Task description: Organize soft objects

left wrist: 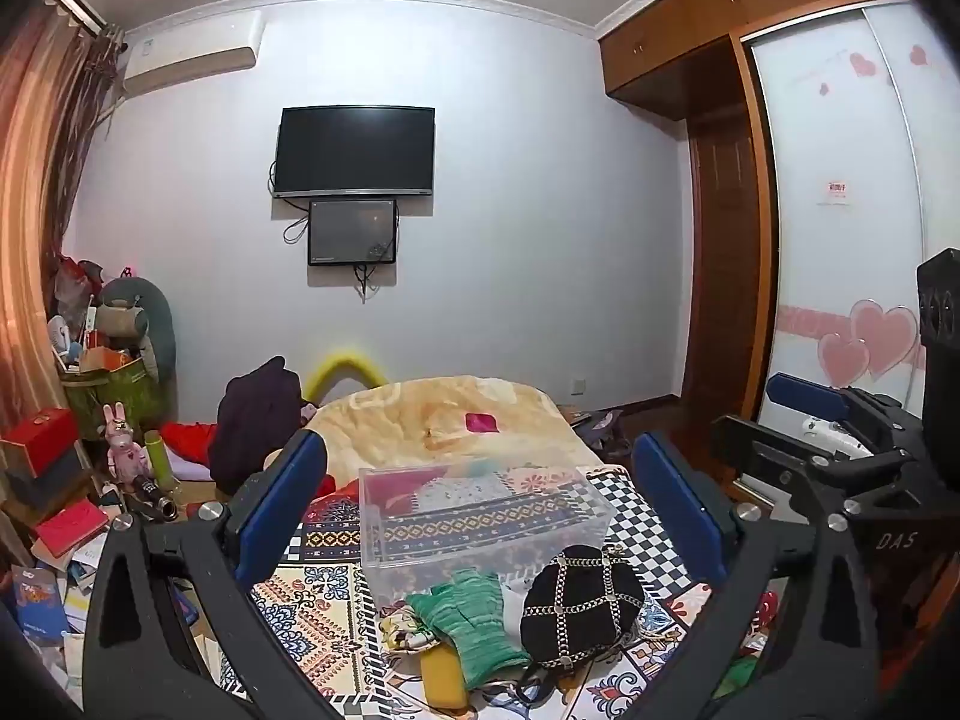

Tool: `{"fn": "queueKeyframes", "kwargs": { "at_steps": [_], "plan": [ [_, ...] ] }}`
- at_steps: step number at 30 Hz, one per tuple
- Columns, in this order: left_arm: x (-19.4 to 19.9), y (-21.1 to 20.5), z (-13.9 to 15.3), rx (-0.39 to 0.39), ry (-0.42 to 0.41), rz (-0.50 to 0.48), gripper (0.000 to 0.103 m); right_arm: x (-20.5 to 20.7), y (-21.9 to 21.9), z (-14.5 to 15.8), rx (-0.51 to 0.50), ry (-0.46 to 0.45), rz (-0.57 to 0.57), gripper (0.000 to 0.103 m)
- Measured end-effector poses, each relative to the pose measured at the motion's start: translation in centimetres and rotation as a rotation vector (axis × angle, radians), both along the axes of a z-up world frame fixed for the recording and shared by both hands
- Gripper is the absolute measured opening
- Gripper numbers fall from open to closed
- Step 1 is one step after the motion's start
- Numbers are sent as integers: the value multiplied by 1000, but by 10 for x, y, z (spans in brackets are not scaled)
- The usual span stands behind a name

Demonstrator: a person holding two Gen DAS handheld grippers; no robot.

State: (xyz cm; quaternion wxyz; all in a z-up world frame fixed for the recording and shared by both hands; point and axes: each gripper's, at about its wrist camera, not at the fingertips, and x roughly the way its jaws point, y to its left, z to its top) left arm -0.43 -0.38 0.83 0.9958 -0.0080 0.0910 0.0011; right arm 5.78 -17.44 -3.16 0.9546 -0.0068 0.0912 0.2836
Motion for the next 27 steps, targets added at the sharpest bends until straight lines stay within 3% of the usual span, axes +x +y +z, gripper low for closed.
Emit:
{"fn": "queueKeyframes", "kwargs": {
  "at_steps": [27],
  "plan": [
    [-1, -4, -8, 6, -3, 10, 103, -2, -2, 2, 9, -2, 17, 103]
  ]
}}
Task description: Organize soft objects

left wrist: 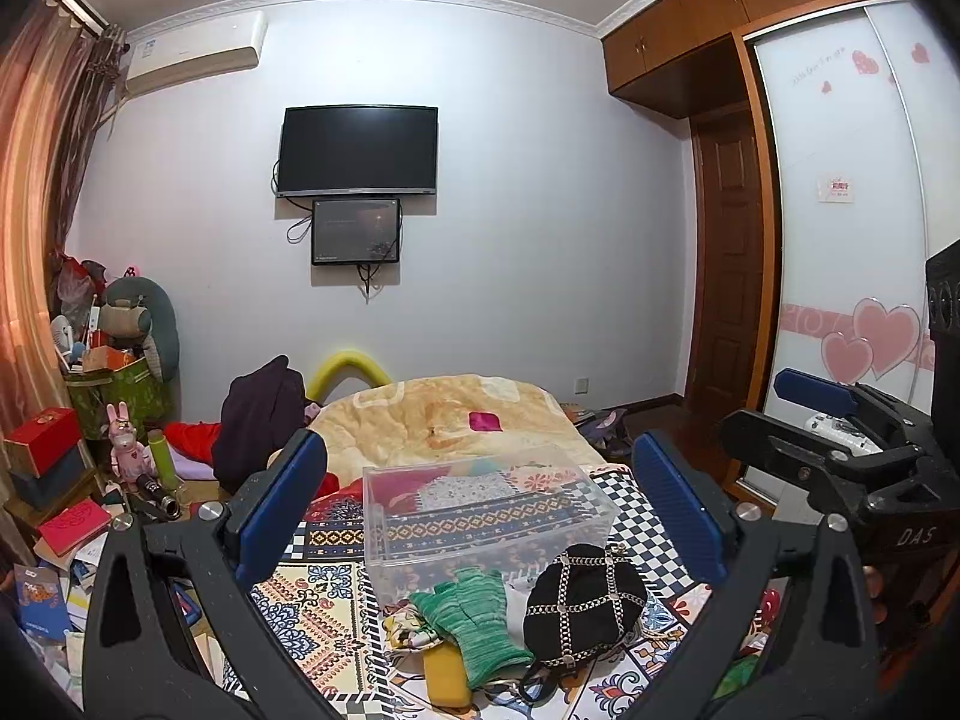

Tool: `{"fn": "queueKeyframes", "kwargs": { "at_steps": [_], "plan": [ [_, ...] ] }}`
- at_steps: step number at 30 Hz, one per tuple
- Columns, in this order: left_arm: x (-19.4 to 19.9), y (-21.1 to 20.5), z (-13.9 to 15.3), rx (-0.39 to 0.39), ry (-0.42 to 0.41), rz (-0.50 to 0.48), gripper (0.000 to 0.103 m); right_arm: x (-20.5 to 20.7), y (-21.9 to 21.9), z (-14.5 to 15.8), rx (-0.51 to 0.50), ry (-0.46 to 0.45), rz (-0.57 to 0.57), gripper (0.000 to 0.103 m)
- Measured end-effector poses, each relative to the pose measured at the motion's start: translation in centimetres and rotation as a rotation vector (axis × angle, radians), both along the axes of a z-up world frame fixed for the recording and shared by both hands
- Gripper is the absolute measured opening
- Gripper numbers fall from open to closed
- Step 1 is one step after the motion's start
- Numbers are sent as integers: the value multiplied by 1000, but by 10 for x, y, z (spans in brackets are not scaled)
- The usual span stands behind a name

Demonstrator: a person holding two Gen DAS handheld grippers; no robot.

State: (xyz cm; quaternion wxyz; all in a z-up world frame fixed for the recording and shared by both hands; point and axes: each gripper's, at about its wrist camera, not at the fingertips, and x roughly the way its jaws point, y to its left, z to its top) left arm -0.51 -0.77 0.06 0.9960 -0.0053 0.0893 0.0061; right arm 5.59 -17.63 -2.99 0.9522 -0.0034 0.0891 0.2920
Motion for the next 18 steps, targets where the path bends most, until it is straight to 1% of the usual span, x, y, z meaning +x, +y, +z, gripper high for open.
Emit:
{"fn": "queueKeyframes", "kwargs": {
  "at_steps": [18],
  "plan": [
    [-1, 0, 0, 1, -5, -3, 103, -2, 0, 2, 11, -11, 0, 103]
  ]
}}
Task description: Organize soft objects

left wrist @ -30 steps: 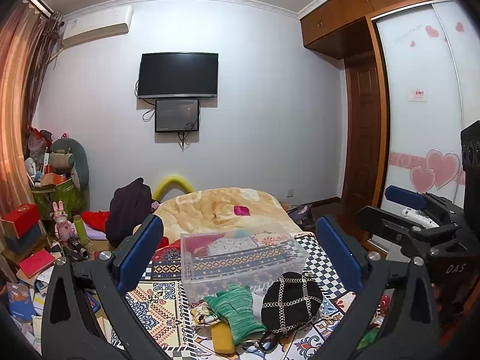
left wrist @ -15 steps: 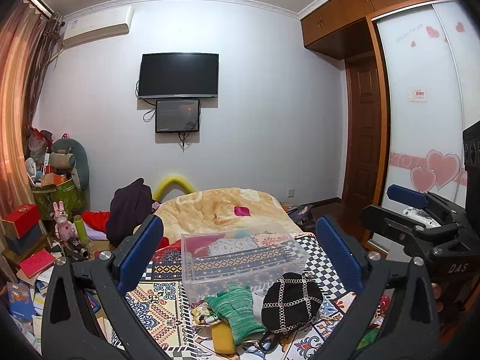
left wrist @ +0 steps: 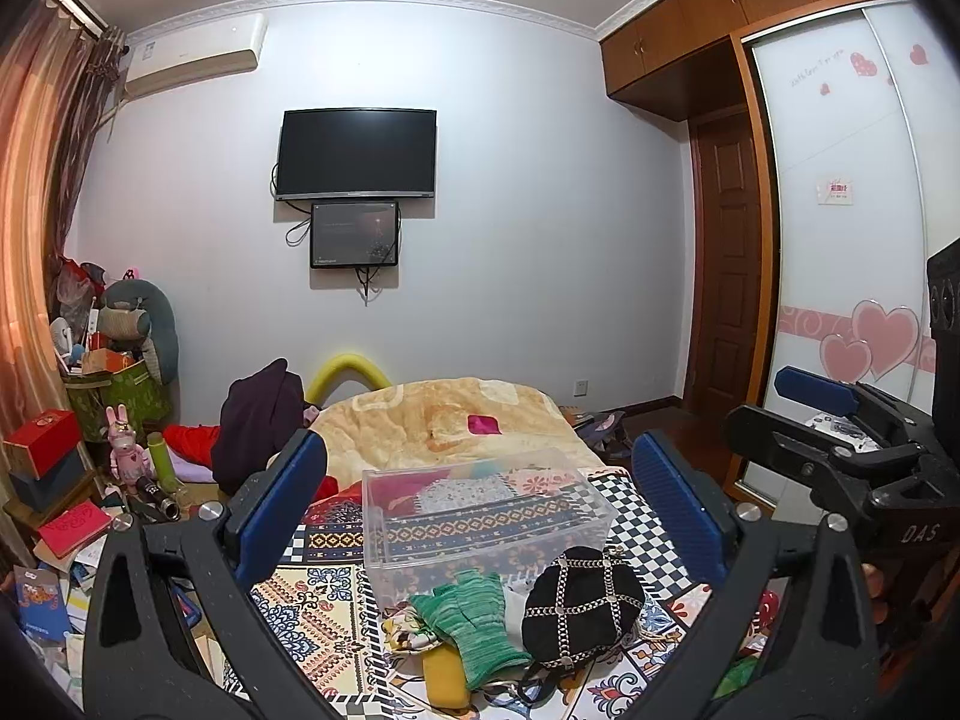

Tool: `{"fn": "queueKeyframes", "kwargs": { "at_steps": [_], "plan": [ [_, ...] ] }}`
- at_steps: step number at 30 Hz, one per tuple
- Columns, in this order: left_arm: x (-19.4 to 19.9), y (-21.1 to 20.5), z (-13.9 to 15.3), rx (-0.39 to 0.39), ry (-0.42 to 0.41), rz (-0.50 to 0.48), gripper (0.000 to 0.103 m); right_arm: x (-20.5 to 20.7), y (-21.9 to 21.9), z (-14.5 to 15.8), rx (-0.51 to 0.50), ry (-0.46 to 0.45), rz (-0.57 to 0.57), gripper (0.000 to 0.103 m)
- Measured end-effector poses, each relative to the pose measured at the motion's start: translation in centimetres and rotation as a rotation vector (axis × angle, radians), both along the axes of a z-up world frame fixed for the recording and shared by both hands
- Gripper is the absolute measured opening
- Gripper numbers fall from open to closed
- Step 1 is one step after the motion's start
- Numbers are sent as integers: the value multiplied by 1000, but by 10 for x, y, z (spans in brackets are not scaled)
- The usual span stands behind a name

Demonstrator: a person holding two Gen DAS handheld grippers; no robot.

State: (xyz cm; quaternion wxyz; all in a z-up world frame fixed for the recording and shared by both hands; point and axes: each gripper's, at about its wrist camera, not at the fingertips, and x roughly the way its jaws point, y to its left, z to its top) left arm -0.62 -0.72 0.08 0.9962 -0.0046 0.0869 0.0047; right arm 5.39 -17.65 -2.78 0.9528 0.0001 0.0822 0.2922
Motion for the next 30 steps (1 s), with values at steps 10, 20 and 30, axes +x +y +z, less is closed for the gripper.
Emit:
{"fn": "queueKeyframes", "kwargs": {
  "at_steps": [10, 20, 30],
  "plan": [
    [-1, -1, 0, -4, 0, -3, 103, -4, 1, 1, 0, -5, 1, 103],
    [-2, -1, 2, -5, -3, -1, 103, -4, 1, 1, 0, -5, 1, 103],
    [2, 0, 0, -12, 12, 2, 103, 0, 0, -1, -7, 6, -4, 103]
  ]
}}
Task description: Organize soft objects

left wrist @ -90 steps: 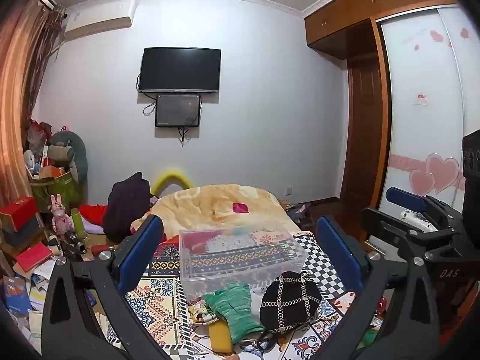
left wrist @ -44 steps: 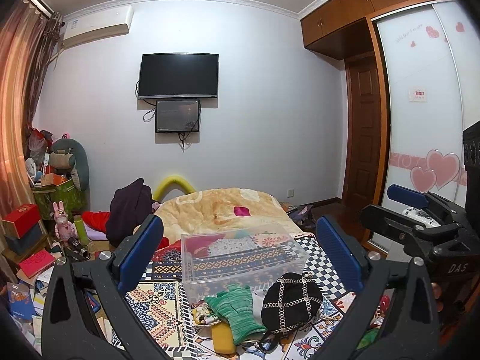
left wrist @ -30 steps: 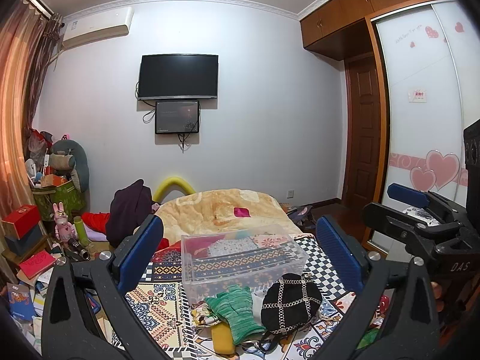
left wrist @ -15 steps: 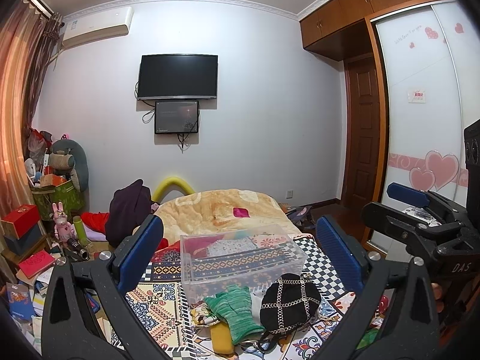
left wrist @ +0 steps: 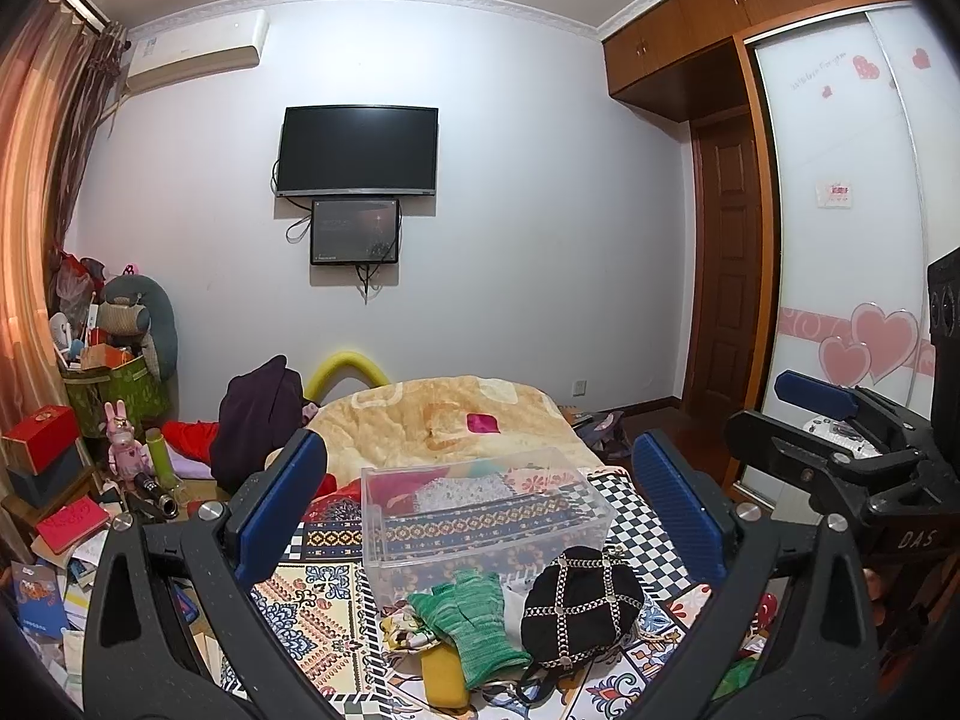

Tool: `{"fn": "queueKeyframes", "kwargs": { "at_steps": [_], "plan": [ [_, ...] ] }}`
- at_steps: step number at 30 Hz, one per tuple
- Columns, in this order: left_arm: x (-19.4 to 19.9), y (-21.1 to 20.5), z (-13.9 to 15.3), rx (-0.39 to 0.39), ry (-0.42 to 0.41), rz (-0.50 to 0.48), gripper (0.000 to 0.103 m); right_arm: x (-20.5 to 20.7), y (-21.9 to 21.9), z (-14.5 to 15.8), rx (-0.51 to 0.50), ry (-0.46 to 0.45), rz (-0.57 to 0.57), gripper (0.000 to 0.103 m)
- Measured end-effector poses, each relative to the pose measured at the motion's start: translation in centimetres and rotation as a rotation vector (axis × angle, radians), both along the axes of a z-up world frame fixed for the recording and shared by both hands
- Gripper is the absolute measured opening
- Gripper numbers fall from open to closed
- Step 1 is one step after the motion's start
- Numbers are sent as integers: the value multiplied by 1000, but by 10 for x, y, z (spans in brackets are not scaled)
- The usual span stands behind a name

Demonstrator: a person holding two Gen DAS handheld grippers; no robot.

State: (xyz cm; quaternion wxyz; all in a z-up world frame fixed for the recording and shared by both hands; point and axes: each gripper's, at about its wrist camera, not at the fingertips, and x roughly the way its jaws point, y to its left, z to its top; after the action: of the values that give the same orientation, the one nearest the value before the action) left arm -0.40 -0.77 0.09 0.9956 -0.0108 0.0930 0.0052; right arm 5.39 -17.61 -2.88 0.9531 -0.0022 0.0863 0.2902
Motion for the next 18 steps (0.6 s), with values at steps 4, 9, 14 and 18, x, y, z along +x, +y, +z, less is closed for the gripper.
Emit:
{"fn": "queueKeyframes", "kwargs": {
  "at_steps": [4, 9, 14, 18],
  "plan": [
    [7, 2, -9, -7, 36, -4, 103, 8, -1, -8, -17, 22, -7, 103],
    [24, 7, -34, -26, 128, -4, 103, 27, -1, -32, -60, 99, -15, 103],
    [42, 14, -70, -60, 252, 1, 103, 46, 1, -63, -99, 211, -10, 103],
    [56, 21, -101, -86, 338, 14, 103, 61, 2, -88, -120, 299, -7, 103]
  ]
}}
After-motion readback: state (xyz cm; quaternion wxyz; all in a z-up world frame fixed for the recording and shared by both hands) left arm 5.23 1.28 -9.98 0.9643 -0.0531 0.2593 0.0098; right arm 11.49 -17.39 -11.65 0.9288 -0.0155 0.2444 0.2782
